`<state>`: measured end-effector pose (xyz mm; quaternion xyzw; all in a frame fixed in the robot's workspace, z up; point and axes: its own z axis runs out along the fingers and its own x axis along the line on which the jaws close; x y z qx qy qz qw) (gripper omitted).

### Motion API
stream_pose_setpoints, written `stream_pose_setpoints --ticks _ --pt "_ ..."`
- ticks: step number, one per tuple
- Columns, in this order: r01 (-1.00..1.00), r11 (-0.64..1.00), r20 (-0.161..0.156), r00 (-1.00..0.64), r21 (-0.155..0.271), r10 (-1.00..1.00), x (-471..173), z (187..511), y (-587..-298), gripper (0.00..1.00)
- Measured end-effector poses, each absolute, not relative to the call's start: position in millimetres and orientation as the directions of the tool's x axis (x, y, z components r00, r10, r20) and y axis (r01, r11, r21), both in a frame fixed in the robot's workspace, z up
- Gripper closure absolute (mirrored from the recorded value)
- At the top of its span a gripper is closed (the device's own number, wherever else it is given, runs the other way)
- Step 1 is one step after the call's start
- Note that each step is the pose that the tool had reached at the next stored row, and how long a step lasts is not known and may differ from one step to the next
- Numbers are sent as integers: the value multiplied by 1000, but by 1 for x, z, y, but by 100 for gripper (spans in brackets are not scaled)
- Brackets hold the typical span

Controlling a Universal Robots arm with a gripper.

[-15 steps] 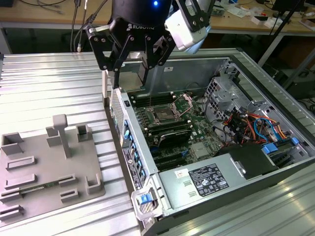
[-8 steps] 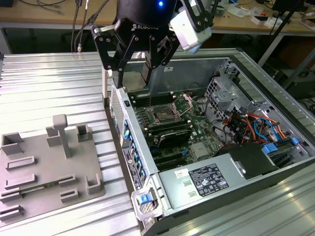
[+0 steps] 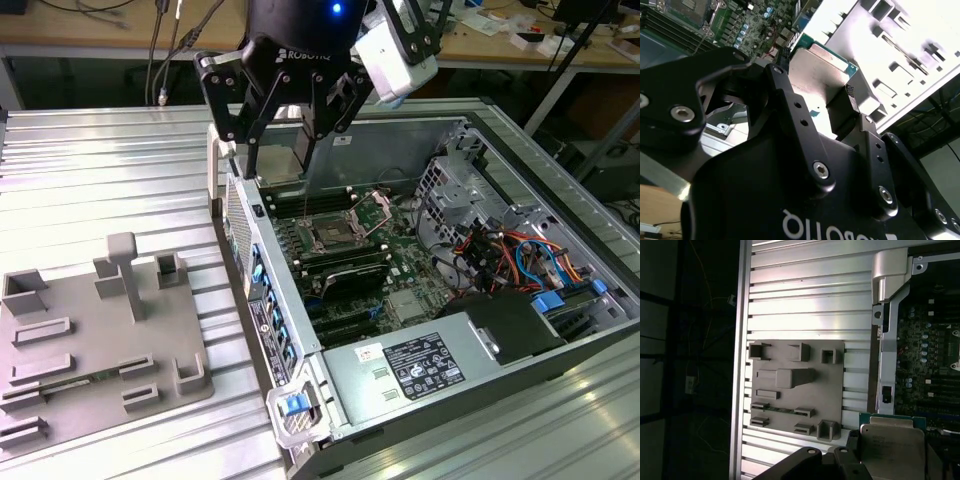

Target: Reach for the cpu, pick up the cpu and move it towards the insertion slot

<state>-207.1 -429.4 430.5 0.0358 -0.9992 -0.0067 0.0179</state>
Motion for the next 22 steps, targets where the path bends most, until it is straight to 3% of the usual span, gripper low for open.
stream_pose_setpoints --ticks 22 --pt "-71 997 30 -997 14 -72 -168 428 -428 45"
